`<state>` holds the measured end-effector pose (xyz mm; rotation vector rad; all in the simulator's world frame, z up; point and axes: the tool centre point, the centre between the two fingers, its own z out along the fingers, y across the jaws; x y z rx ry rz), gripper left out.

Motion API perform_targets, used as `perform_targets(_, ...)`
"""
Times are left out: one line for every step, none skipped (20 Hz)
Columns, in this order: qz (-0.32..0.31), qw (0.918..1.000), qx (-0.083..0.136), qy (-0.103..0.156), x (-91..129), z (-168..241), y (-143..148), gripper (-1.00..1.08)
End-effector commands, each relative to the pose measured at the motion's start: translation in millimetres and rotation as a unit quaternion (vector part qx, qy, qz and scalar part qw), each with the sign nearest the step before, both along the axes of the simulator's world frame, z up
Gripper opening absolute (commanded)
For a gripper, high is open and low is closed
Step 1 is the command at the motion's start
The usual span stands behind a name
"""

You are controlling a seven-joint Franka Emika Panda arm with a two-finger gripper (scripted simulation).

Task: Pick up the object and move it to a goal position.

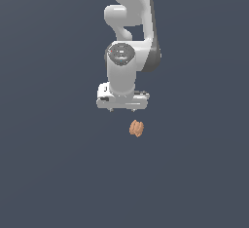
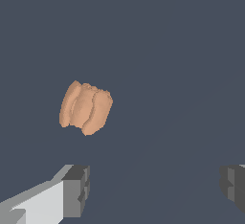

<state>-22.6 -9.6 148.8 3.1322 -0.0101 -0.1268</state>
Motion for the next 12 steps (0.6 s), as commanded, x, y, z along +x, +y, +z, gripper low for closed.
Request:
perform_targets(0.0, 1.0, 0.0, 0.0, 0.0, 0.0, 0.0, 1.0)
perform_targets(0.0, 1.0, 0.0, 0.0, 0.0, -0.2, -0.3, 1.0)
perform_targets(-0.002, 1.0, 0.0, 0.0, -0.1, -0.8, -1.6, 1.0)
perform_targets(-0.005, 1.0, 0.0, 0.001, -0.3, -1.7, -3.4, 1.0)
perform_targets(-0.008, 1.0, 0.0, 0.001, -0.5, -3.0, -6.1, 1.0)
perform_targets(-0.013, 0.9999, 0.001, 0.002, -0.8, -4.6, -9.5, 1.0)
perform_targets(-0.018, 0.9998, 0.001, 0.002, -1.2, -6.5, -13.6, 1.0)
perform_targets(-0.023, 0.9997, 0.001, 0.003, -1.6, -8.2, -17.1, 1.0)
perform_targets(-0.027, 0.9996, 0.001, 0.004, -1.9, -9.4, -19.8, 1.0)
perform_targets(-0.029, 0.9996, 0.001, 0.004, -2.2, -10.3, -21.7, 1.0)
perform_targets(-0.03, 0.9995, 0.001, 0.004, -2.3, -10.7, -22.9, 1.0)
perform_targets(-0.031, 0.9995, 0.001, 0.004, -2.4, -10.9, -23.2, 1.0)
